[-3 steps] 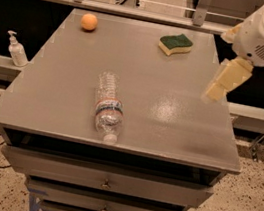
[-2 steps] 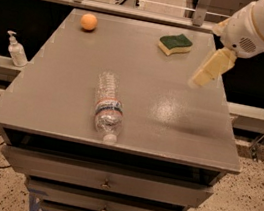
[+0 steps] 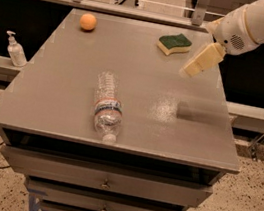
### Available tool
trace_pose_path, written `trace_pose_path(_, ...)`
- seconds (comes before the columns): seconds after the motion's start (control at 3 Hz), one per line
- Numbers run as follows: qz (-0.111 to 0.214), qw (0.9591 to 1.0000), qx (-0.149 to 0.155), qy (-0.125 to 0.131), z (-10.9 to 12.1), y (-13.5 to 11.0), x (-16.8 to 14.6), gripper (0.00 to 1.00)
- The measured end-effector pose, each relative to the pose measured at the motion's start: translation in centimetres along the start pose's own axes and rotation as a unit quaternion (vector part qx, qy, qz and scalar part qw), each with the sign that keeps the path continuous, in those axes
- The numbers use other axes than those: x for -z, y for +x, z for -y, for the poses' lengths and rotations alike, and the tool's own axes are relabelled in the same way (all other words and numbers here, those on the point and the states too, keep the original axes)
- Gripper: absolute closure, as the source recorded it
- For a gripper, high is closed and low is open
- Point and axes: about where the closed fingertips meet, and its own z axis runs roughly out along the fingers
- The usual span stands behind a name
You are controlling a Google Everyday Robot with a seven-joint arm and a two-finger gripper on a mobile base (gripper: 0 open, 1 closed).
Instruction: Move orange near water bottle
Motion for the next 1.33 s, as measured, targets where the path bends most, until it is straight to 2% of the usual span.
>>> trace_pose_path(0.33, 0.026, 0.9994, -0.021, 0.005, 0.1, 0.0, -0.5, 0.00)
trace_pose_path(0.67, 0.094, 0.9938, -0.059, 0.008, 1.3, -1.3, -4.1, 0.00)
trace_pose_path(1.0, 0.161, 0.9835, -0.082, 0.010, 4.3, -4.2, -8.9, 0.00)
trace_pose_path(1.33, 0.213, 0.9740, -0.077, 0.006, 7.0, -8.5, -12.9, 0.00)
